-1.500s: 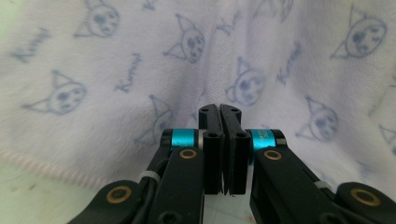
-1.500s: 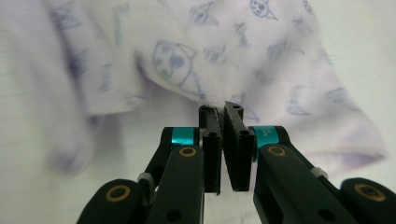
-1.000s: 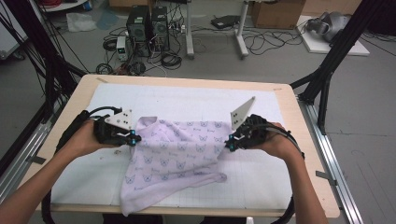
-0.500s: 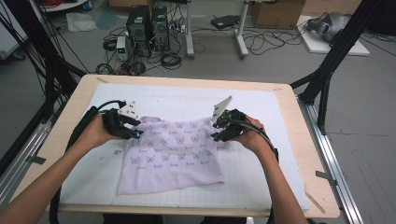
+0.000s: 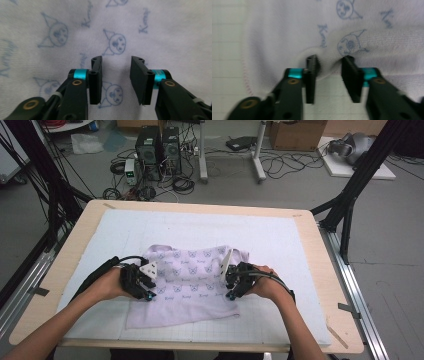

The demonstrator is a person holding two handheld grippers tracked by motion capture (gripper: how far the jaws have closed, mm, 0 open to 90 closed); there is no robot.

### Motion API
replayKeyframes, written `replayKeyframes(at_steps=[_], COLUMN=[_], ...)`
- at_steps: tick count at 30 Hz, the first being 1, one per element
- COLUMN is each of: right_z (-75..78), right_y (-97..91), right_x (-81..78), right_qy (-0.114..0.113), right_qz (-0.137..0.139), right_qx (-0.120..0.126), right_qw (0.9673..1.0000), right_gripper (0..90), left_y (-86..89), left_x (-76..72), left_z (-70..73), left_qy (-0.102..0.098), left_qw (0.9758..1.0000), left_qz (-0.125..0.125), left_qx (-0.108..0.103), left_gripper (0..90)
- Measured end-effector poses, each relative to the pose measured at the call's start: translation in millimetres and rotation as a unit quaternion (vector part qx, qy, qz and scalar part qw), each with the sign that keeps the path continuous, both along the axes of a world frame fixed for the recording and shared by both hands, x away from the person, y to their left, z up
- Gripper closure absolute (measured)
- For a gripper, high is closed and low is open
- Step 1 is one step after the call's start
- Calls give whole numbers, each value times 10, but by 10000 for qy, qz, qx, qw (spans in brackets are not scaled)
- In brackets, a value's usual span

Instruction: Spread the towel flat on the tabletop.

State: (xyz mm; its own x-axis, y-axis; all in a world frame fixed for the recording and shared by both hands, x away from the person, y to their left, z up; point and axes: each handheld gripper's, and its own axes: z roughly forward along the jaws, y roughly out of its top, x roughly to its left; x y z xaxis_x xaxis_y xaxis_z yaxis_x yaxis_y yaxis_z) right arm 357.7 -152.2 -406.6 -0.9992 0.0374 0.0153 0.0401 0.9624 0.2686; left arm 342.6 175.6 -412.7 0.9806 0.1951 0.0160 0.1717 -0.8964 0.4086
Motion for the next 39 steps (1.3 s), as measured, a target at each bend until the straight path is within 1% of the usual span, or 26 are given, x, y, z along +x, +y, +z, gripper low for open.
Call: replayKeyframes(at_steps=[2, 5, 6, 8, 9, 12, 15, 17, 19, 20, 21, 22, 23, 24, 25, 26, 27, 28, 29, 30, 32, 33, 35, 36, 38, 39], right_z=[-2, 27, 55, 147, 207, 456, 718, 816, 822, 798, 752, 703, 645, 600, 573, 559, 551, 542, 529, 509, 459, 428, 368, 335, 284, 272], right_y=[4, -31, -61, -161, -221, -358, -369, -335, -280, -249, -216, -186, -164, -160, -173, -194, -259, -311, -348, -376, -383, -370, -313, -274, -187, -151], right_x=[0, -7, -7, -5, -15, -95, -247, -340, -441, -490, -548, -617, -675, -721, -737, -721, -652, -605, -571, -549, -549, -548, -561, -565, -598, -619], right_qy=[158, 74, -15, -117, -174, -592, -863, -897, -736, -538, -237, 79, 447, 663, 655, 509, 476, 457, 299, 287, 142, 113, -45, 66, 172, 281], right_qz=[-39, -150, -163, -340, -399, -535, -455, -352, -134, 7, 269, 579, 887, 1074, 1118, 1075, 791, 529, 390, 281, 237, 291, 319, 337, 486, 567], right_qx=[72, 87, 104, 316, 403, 465, 418, 362, 241, 193, 217, 304, 479, 650, 792, 948, 1126, 1176, 1200, 1162, 994, 937, 832, 842, 883, 912], right_qw=[9998, 9998, 9998, 9989, 9982, 9957, 9943, 9947, 9969, 9984, 9991, 9978, 9939, 9899, 9884, 9884, 9893, 9906, 9916, 9924, 9947, 9951, 9960, 9959, 9948, 9938], right_gripper=[834, 866, 869, 871, 871, 871, 870, 870, 870, 869, 867, 858, 825, 746, 666, 662, 675, 673, 671, 664, 631, 625, 604, 597, 583, 577], left_y=[3, -18, -23, -36, -42, -56, -71, -62, -36, -20, -3, 19, 42, 66, 87, 126, 160, 191, 219, 238, 250, 249, 235, 224, 211, 212], left_x=[5, -15, -18, -46, -57, -76, -116, -169, -255, -318, -402, -485, -564, -627, -654, -649, -616, -581, -547, -522, -490, -468, -442, -435, -458, -479], left_z=[2, 4, 11, 23, 39, 128, 254, 340, 399, 410, 406, 402, 391, 381, 378, 379, 384, 388, 387, 379, 344, 319, 257, 221, 182, 178], left_qy=[88, 107, 85, -28, -80, -174, -225, -251, -127, 45, 258, 451, 632, 618, 483, 291, 190, 12, -61, -60, -166, -119, -173, -79, -107, -65], left_qw=[10000, 9999, 10000, 10000, 10000, 9994, 9987, 9983, 9977, 9969, 9948, 9918, 9879, 9861, 9869, 9903, 9927, 9939, 9944, 9948, 9952, 9955, 9966, 9970, 9967, 9962], left_qz=[6, -11, -35, -21, -42, -76, -144, -231, -388, -559, -778, -1049, -1297, -1418, -1407, -1185, -1011, -888, -763, -671, -580, -562, -497, -477, -571, -629], left_qx=[-22, -8, 14, 51, 9, -306, -442, -477, -536, -544, -601, -579, -572, -601, -628, -662, -635, -659, -723, -763, -775, -749, -630, -604, -559, -599], left_gripper=[712, 864, 870, 874, 875, 875, 876, 877, 877, 878, 879, 878, 878, 875, 855, 785, 766, 730, 660, 646, 596, 568, 558, 544, 530, 520])
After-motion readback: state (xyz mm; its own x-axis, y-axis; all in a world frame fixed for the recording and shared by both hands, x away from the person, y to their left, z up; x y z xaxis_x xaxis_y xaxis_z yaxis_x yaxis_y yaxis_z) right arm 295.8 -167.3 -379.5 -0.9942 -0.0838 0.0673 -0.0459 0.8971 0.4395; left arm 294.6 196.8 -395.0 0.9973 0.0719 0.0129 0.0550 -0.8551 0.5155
